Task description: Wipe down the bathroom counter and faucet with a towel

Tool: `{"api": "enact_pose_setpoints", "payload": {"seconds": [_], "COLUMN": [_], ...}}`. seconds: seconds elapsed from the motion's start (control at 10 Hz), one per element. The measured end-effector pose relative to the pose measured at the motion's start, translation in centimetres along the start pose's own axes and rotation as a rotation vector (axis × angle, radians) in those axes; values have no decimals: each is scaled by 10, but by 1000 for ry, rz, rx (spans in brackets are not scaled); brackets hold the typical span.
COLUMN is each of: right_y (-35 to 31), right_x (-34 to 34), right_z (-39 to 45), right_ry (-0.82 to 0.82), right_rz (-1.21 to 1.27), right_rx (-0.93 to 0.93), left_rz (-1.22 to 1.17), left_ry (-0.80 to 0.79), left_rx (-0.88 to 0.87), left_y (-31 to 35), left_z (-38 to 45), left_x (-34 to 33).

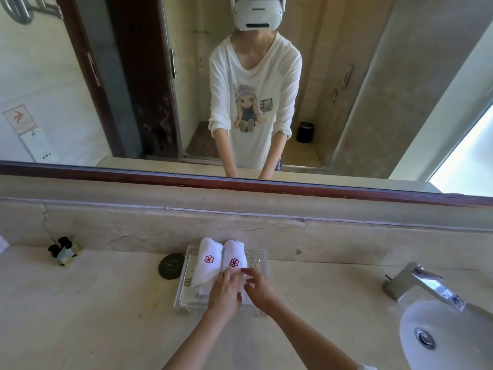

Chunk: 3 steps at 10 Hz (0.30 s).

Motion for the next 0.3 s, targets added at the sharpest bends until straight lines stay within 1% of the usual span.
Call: {"api": "enact_pose_setpoints", "payload": {"seconds": [0.1,0.2,0.3], "right_y": [-2,-5,-11], "right_x": [-1,6,17], "right_z": [-9,-27,-55], "right_ry": [-89,-114,-133], "right_rz": [-7,39,89], "right_rx": [-6,-48,-95], "left_rz": [-94,-160,-131], "left_ry": [37,37,9], "left_rx": [26,68,94], "left_y": [1,10,22], "left_z": [-3,-16,-27], "left_x": [2,6,6]}}
Point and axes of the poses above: each hand's wrist, its own z-axis towards the middle knuckle, its own x-axis out of the back of the hand, y = z × x, the point moved 6 cm from there along z, towards the middle knuckle, and after that the axes turned 10 degrees about z, right-handed, at the moved point
